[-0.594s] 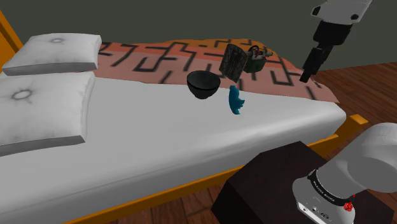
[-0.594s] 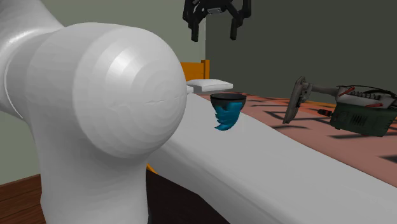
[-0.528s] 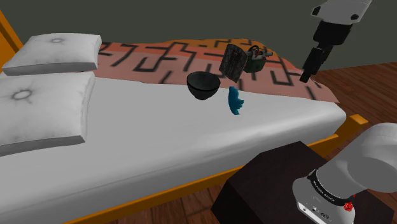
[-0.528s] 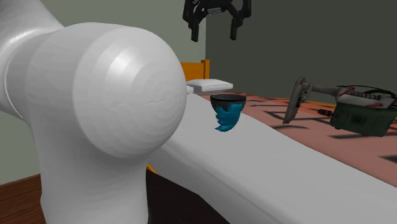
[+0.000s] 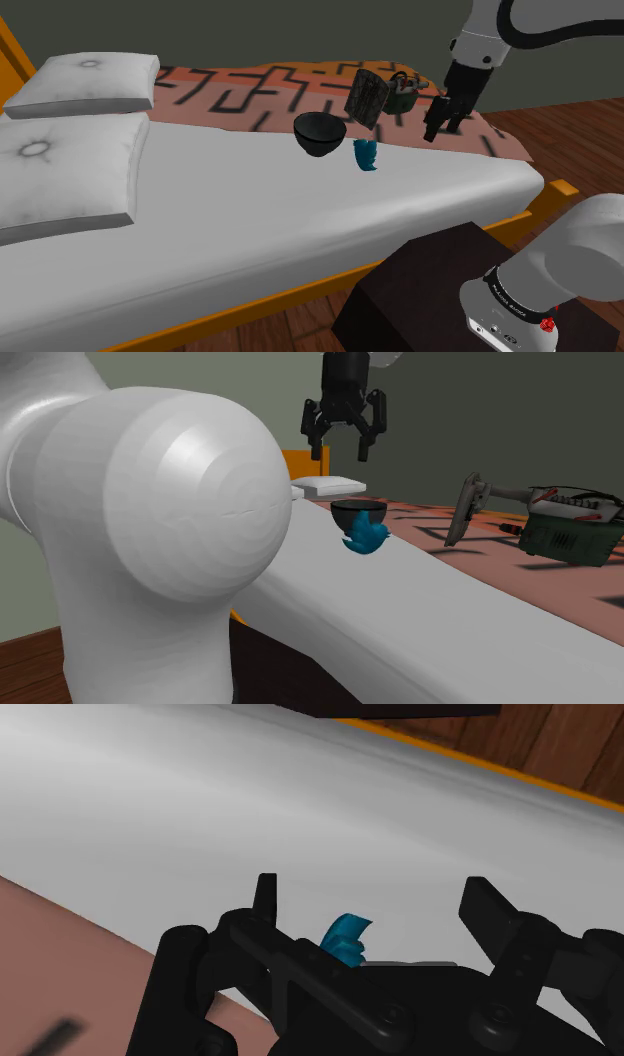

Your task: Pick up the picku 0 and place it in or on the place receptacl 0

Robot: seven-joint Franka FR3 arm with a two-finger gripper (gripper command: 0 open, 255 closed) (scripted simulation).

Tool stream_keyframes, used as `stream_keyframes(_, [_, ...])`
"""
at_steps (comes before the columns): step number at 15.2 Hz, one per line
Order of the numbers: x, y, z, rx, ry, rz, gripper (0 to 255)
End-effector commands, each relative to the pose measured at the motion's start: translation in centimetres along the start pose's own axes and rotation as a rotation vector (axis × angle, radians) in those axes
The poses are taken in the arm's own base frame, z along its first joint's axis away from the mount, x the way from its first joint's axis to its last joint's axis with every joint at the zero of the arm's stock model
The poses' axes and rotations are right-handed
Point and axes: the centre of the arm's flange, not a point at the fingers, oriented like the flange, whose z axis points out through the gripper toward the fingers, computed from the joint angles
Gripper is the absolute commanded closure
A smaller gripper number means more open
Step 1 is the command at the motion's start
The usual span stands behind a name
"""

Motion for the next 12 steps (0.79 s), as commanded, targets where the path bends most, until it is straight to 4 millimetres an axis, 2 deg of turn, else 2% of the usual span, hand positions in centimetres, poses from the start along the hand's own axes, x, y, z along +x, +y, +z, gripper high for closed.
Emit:
stream_keyframes(1, [1.9,-0.7,1.8,0.003,0.013,0.048,0])
stream_keyframes(12, [12.2,-2.3,10.8,0.012,0.073,0.301,0])
